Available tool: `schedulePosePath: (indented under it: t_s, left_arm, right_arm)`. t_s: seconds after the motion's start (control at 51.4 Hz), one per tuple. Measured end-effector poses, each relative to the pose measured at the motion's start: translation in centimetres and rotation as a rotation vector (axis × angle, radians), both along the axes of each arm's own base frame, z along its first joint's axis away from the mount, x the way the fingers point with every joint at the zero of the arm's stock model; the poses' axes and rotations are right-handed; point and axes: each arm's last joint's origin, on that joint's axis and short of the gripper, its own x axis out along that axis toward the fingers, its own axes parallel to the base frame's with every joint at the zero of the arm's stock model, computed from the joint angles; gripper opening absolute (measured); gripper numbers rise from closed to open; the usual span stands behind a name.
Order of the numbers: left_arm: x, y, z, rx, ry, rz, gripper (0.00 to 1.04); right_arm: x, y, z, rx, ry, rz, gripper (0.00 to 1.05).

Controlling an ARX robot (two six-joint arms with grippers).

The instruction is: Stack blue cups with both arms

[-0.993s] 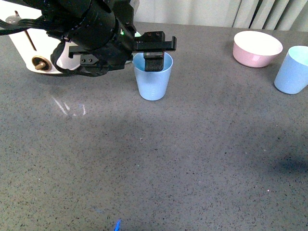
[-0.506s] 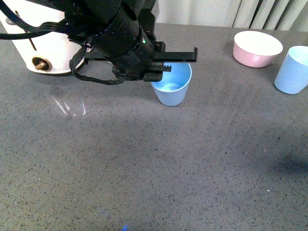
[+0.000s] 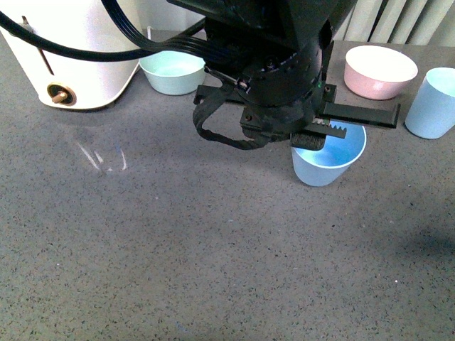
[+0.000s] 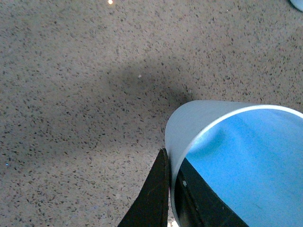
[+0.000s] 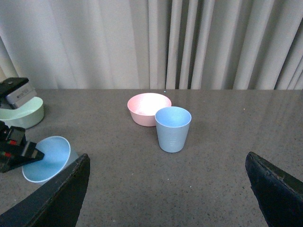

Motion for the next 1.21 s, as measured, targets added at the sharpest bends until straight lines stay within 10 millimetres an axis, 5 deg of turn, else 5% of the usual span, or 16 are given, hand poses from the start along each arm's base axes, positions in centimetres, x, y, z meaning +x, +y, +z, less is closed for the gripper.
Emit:
schedulePosePath:
  t_s: [0.292,0.448,0.818,1.071,1.129,1.207]
  left_arm:
    - [-0.8,-1.2,-0.8,0.019,0.018,-0.028,0.05]
    - [-0.8,-1.6,-0.6,0.011,0.014,-0.036,0.25]
    - [-0.9,-0.8,2.1,-0.068,-0.047,-0.023,0.98]
    - [-2.2,6.3,9.1,-0.299,-0.243,0.08,0.96]
    - [-2.7,8.7,9.9,-0.236,-0.585,0.289,0.84]
    - [-4.6,12.5,9.2,-0.14,-0.824,0.474,0.68]
  right_arm:
    - [0.0,0.0,0.0,0.0,0.0,0.0,0.96]
    - [0.0,0.0,0.0,0.0,0.0,0.0,0.96]
    - [0.0,0.0,0.0,0.0,0.0,0.0,0.96]
    - [0.0,0.0,0.0,0.0,0.0,0.0,0.96]
    - [0.0,0.0,0.0,0.0,0.0,0.0,0.96]
    - [0.0,0.0,0.0,0.0,0.0,0.001,0.96]
